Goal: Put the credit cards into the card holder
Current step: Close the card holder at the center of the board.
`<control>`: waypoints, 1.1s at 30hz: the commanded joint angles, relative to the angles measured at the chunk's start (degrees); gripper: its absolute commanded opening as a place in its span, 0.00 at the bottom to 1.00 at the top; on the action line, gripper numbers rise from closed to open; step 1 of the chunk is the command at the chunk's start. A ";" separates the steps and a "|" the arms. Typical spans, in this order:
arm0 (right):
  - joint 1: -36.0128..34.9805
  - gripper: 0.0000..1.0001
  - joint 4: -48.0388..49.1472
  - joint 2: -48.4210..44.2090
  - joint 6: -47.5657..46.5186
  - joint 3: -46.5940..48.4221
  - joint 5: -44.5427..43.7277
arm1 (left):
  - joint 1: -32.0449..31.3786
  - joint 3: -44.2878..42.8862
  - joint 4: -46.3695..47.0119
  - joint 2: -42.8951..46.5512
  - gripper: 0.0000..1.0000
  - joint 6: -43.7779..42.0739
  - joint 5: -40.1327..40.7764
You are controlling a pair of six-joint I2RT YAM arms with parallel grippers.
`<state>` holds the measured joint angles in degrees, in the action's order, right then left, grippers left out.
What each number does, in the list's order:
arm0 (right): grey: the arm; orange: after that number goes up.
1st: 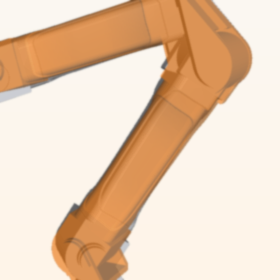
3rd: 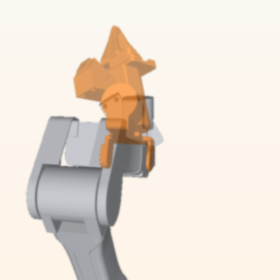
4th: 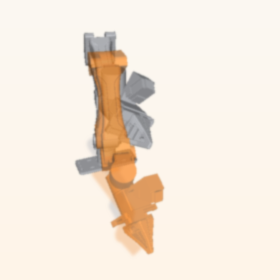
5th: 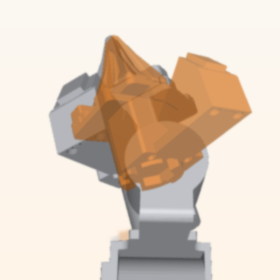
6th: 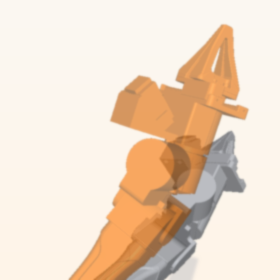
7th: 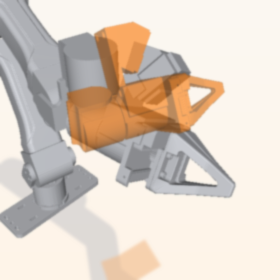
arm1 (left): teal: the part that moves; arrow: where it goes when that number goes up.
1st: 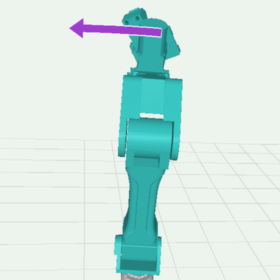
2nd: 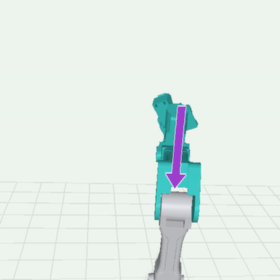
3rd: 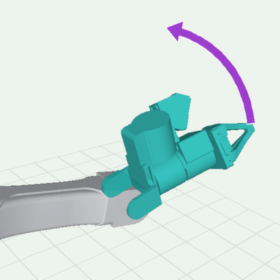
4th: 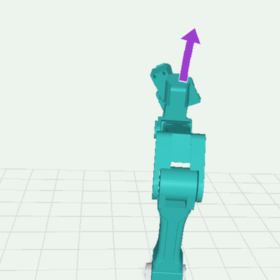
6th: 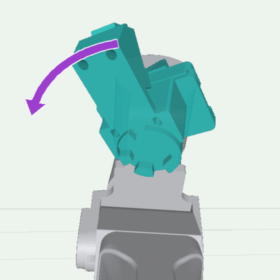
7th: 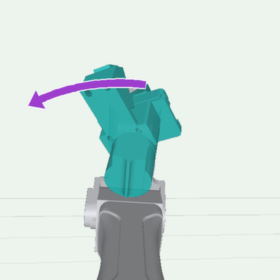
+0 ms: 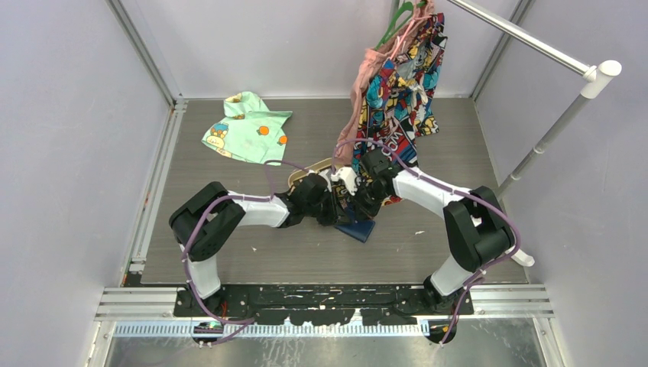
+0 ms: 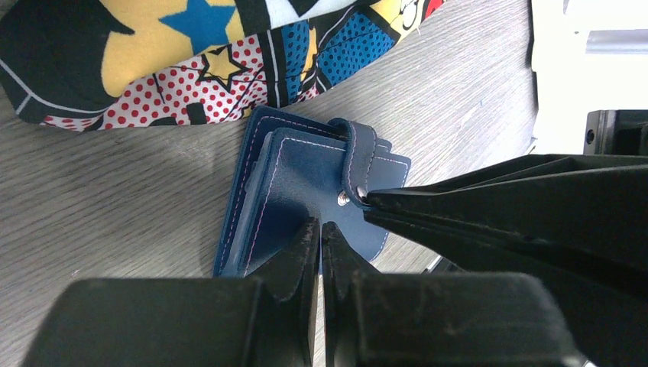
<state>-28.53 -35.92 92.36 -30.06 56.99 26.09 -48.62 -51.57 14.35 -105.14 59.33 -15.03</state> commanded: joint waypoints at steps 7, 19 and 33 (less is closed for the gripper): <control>-2.50 0.01 2.50 -0.50 0.97 -1.37 -2.17 | 0.06 1.46 1.31 -1.03 0.06 -0.03 -0.78; -5.54 0.01 1.82 -1.26 -0.44 -2.67 -3.68 | 0.23 1.99 2.22 -0.97 0.06 0.26 -1.05; -10.95 0.01 0.73 0.61 -2.26 -4.28 -8.50 | 0.62 3.32 5.95 -1.92 0.06 1.54 -2.41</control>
<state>-35.31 -32.82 90.59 -29.91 54.59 16.49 -47.99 -48.90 19.53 -105.43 60.66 -16.73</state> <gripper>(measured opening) 0.038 0.059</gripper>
